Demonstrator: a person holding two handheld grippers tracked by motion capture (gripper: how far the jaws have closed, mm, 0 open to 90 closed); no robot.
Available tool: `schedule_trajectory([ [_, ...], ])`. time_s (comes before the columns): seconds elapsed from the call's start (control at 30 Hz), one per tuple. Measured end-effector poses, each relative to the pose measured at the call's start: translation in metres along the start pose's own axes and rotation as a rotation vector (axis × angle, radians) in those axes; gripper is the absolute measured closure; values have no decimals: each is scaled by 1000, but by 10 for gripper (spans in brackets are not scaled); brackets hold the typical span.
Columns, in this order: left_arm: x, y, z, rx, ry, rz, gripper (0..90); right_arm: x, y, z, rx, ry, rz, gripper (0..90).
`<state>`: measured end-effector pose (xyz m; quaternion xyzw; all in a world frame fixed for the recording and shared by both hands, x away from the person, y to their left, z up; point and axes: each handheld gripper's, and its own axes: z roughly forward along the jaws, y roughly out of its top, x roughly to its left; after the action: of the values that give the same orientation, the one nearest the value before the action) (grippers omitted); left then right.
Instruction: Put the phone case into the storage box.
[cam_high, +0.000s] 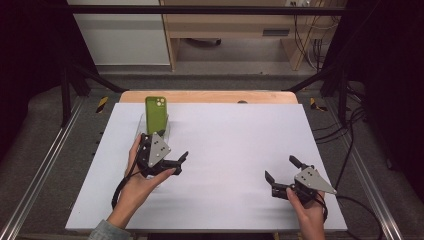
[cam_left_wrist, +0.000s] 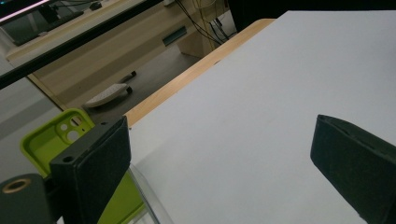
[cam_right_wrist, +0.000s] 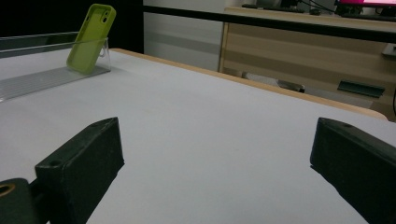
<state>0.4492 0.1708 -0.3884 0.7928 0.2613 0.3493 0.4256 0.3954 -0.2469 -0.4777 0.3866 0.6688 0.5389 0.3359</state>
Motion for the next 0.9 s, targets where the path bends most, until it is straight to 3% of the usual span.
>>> schedule_trajectory([
  [0.23, 8, -1, -9, -38, 9, -43, 41, 0, 0, 0, 1, 2, -1, 29],
  [0.5, 18, -7, -19, -59, 36, -67, 40, 0, 0, 0, 0, 4, -2, 29],
  [0.67, 26, -8, -29, -100, 53, -67, 34, 0, 0, 0, -1, 2, -1, 28],
  [0.77, 32, -7, -35, -117, 53, -100, 34, 0, 0, 0, 1, 1, -1, 29],
  [0.9, 38, -9, -40, -125, 66, -112, 34, 1, 0, 0, 1, 2, -5, 28],
])
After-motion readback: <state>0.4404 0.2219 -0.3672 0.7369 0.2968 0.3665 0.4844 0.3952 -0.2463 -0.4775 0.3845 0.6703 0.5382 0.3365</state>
